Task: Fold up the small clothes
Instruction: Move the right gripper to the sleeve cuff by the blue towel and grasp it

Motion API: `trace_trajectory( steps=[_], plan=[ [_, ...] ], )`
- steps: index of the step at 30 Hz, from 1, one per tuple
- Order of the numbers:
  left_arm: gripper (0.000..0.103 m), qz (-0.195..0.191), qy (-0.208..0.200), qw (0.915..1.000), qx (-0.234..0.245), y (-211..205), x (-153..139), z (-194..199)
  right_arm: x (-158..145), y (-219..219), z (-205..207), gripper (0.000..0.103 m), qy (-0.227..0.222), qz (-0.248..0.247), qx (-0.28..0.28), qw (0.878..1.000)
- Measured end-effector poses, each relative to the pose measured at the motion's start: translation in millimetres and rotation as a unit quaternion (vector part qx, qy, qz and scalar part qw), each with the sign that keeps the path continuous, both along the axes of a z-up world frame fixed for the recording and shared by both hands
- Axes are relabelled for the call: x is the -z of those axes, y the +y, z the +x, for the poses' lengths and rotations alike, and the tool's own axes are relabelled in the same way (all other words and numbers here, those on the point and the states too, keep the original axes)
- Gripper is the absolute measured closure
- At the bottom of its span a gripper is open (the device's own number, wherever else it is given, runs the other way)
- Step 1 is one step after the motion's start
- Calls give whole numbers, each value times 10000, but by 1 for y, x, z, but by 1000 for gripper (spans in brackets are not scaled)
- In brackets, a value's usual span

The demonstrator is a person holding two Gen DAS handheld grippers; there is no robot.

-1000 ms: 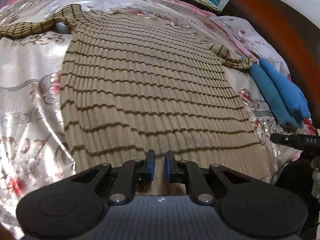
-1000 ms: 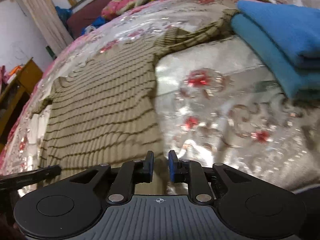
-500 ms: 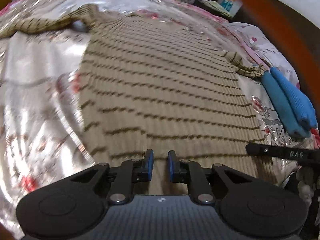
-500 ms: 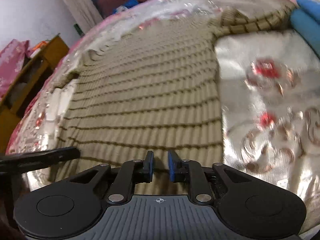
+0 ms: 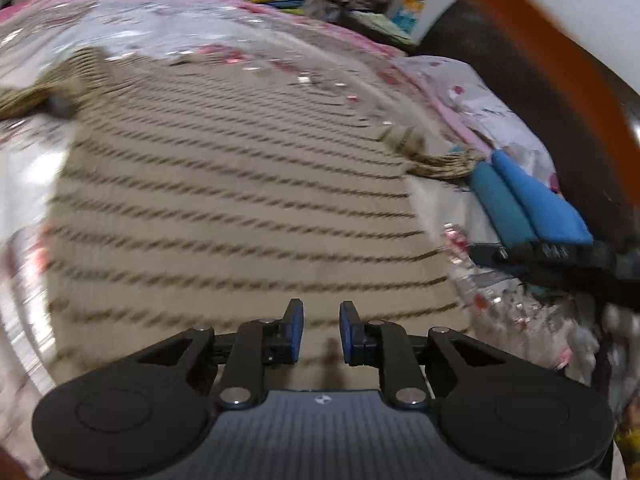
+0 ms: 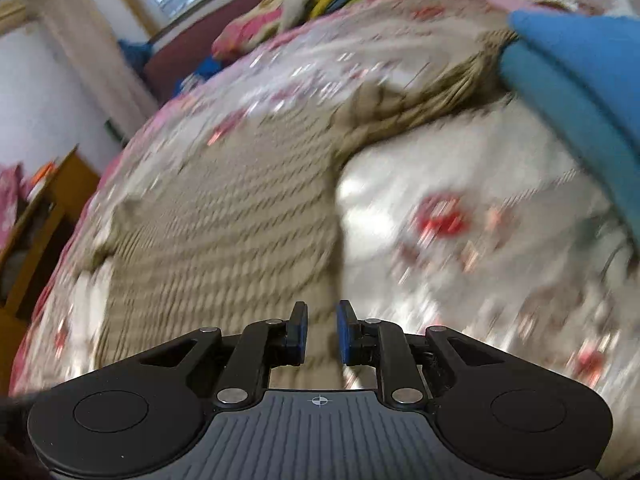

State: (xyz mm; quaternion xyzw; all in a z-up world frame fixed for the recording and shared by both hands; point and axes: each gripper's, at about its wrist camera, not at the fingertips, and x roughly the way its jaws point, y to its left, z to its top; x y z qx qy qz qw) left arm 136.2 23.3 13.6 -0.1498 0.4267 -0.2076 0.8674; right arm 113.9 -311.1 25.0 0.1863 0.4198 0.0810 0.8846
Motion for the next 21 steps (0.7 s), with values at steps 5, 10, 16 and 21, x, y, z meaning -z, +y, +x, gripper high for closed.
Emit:
trace_trajectory(
  steps=[5, 10, 16, 21],
  plan=[
    [77, -159, -68, 9995, 245, -34, 5, 33, -16, -31, 46, 85, -291, -242, 562, 9977],
    [77, -250, 106, 9987, 423, -59, 23, 57, -26, -63, 96, 79, -548, -462, 1137, 9909],
    [77, -234, 24, 9979, 609, -73, 24, 69, -27, -84, 153, 78, -772, -842, 1611, 9803],
    [76, -444, 90, 9971, 608, -71, 26, 76, -21, -98, 190, 75, -695, -1207, 1936, 9711]
  ],
)
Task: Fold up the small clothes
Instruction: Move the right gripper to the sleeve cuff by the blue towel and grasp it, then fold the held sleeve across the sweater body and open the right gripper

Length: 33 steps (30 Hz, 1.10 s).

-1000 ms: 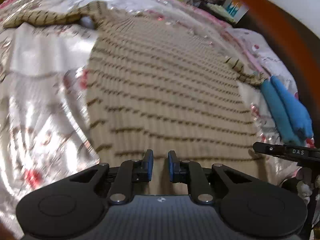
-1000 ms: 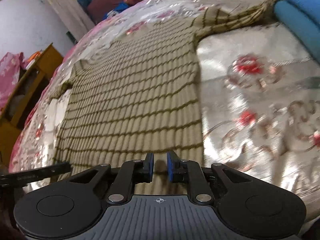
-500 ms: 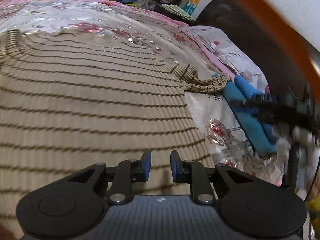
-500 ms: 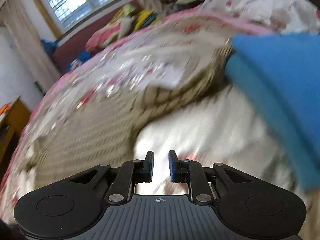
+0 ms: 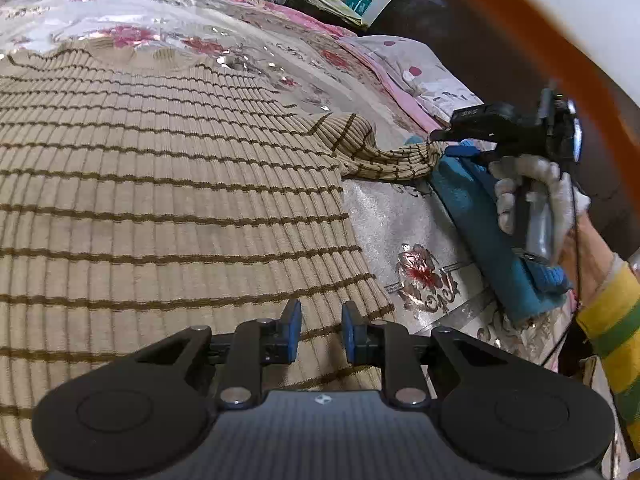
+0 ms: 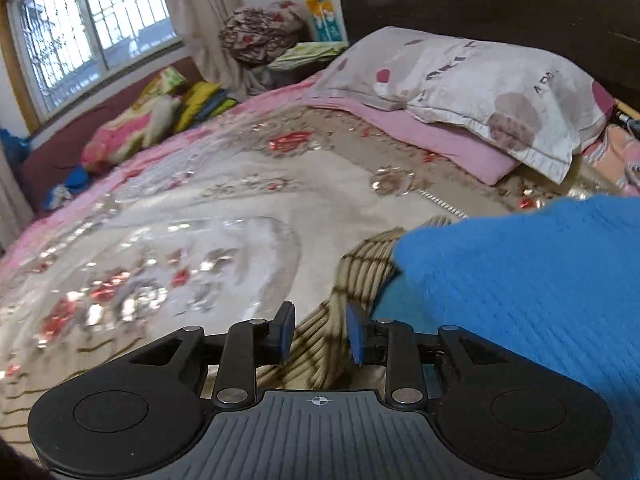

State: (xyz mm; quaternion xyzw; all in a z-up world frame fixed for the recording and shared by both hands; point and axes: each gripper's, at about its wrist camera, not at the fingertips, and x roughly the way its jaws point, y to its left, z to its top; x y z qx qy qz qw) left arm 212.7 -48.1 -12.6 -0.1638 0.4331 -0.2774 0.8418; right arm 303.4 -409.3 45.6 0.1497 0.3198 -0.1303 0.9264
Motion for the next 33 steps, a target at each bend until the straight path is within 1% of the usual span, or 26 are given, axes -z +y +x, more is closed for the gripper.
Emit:
trace_trajectory(
  steps=[6, 7, 8, 10, 12, 14, 16, 18, 20, 22, 23, 24, 25, 26, 28, 30, 33],
  plan=[
    [75, -73, 53, 9999, 52, 1, 3, -1, 18, 6, 27, 75, 490, -473, 46, 9977],
    [75, -79, 53, 9999, 53, 2, 3, -2, 20, 7, 28, 77, 513, -547, 58, 9972],
    [75, -88, 50, 9999, 49, 4, 2, -3, 20, 8, 28, 83, 505, -564, 92, 9971],
    [75, -104, 35, 9999, 34, 8, 1, -5, 18, 5, 27, 94, 418, -419, 175, 9981],
    [74, -115, 9, 9999, 15, 12, -1, -8, 12, 4, 22, 95, 275, -188, 165, 9993],
    [74, -137, -11, 9999, -16, 17, -2, -10, -1, 11, 15, 95, -33, -4, -15, 10000],
    [74, -176, -21, 9998, -68, 24, -2, -12, -17, 27, 5, 95, -394, 178, -353, 9984],
    [74, -194, -32, 9997, -130, 31, -4, -14, -31, 52, -4, 95, -661, 352, -799, 9940],
    [74, -162, -64, 9997, -174, 38, -5, -16, -42, 89, -18, 95, -922, 474, -1493, 9833],
    [74, -85, -91, 9997, -231, 47, -6, -20, -43, 133, -31, 95, -1050, 477, -2307, 9662],
    [73, -46, -93, 9996, -259, 52, -5, -21, -40, 153, -36, 95, -1021, 476, -2679, 9568],
    [73, -3, -93, 9995, -301, 58, -4, -24, -32, 177, -41, 94, -876, 447, -3184, 9428],
    [73, 23, -90, 9994, -340, 64, -3, -25, -21, 197, -46, 94, -726, 366, -3536, 9319],
    [73, 33, -82, 9992, -381, 69, -3, -26, -11, 212, -50, 92, -614, 265, -3736, 9252],
    [73, -6, -81, 9988, -477, 81, -1, -28, 17, 240, -56, 92, -134, 6, -4158, 9093],
    [73, -80, -85, 9985, -541, 89, 0, -27, 35, 254, -63, 92, 196, -268, -4255, 9044],
    [73, -140, -133, 9984, -530, 96, 0, -25, 40, 257, -68, 88, 392, -559, -4303, 9001]
  ],
)
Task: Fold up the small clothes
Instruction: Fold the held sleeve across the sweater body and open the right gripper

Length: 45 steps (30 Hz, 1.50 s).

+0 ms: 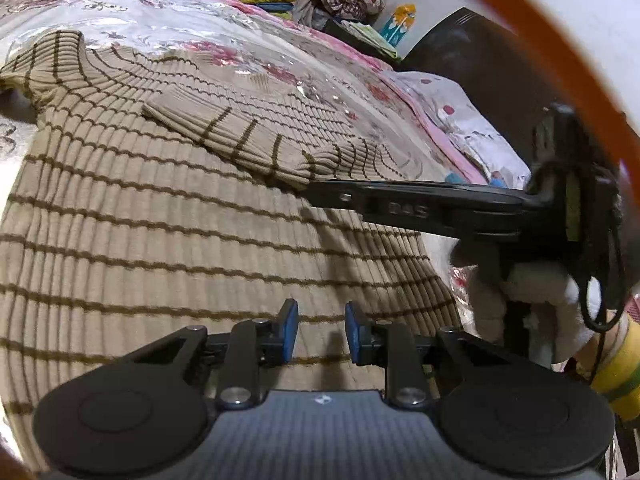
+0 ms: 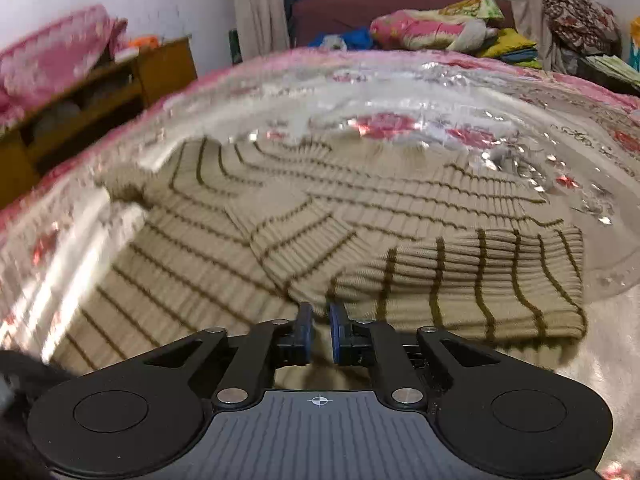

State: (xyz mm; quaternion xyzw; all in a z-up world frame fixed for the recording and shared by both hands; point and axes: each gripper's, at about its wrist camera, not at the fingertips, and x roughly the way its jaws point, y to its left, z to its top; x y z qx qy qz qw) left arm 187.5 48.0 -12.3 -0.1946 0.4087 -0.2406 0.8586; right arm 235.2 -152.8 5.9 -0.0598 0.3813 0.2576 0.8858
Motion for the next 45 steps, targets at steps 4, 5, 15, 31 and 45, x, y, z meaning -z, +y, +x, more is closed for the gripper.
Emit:
trace_trajectory(
  steps=[4, 5, 15, 31, 45],
  plan=[
    [72, -12, -64, 10000, -56, 10, 0, -1, -11, -2, -2, 83, -195, -159, 41, 9997],
    [72, -26, -50, 9999, -86, 12, 1, 0, -14, -2, 1, 82, -244, -186, 39, 9995],
    [68, -129, -75, 9988, -467, 40, 1, 0, -9, 51, 25, 74, -265, -130, -390, 9988],
    [68, -268, -91, 9979, -591, 58, 1, -3, -11, 113, 55, 100, -449, -171, -382, 9981],
    [67, -121, -91, 9976, -678, 55, 5, -1, -21, 53, 43, 91, -165, 492, -120, 9986]
  ],
)
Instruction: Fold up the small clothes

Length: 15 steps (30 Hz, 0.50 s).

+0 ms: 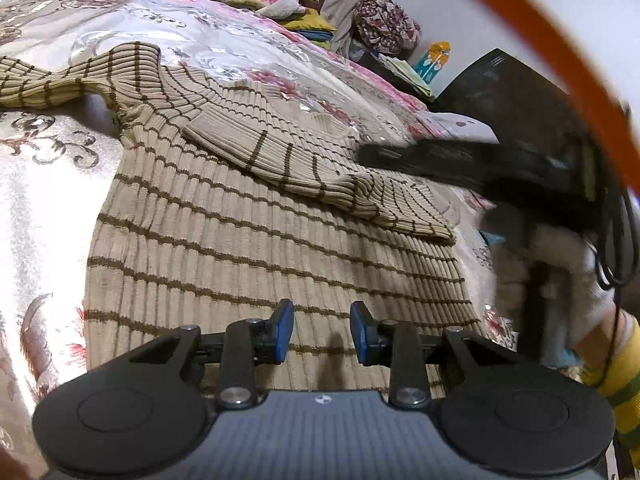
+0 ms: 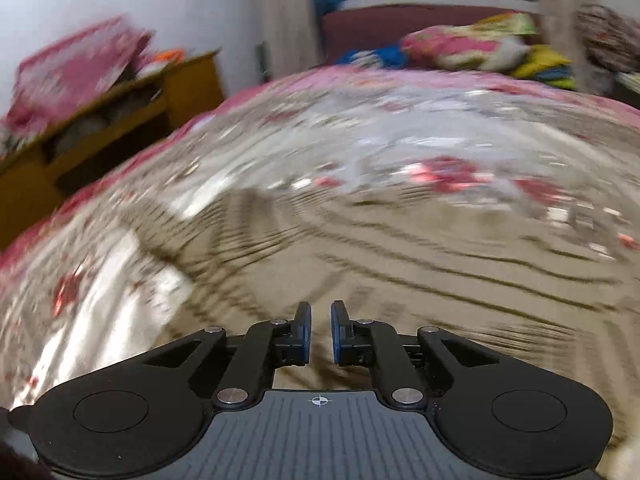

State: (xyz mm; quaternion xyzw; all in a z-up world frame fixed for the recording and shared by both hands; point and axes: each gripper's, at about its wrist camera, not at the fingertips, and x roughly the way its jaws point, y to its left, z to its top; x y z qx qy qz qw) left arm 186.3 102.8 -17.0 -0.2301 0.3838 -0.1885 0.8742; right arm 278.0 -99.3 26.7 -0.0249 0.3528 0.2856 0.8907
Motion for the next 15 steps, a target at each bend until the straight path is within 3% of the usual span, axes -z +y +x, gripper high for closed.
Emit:
trace_trajectory(
  steps=[4, 8, 11, 15],
  plan=[
    [67, 20, -48, 10000, -85, -3, -4, 15, 1, -74, 1, 88, -102, 37, 1028, 9946],
    [67, 37, -91, 9998, -145, -8, -10, 34, 20, -119, 15, 89, -8, -501, 1944, 9796],
    [67, 279, -174, 9993, -152, -14, -14, 49, 34, -142, 23, 93, 144, -418, 2251, 9733],
    [67, 447, -334, 9983, -160, -20, -20, 73, 29, -150, 25, 91, 197, -281, 2331, 9718]
  ],
)
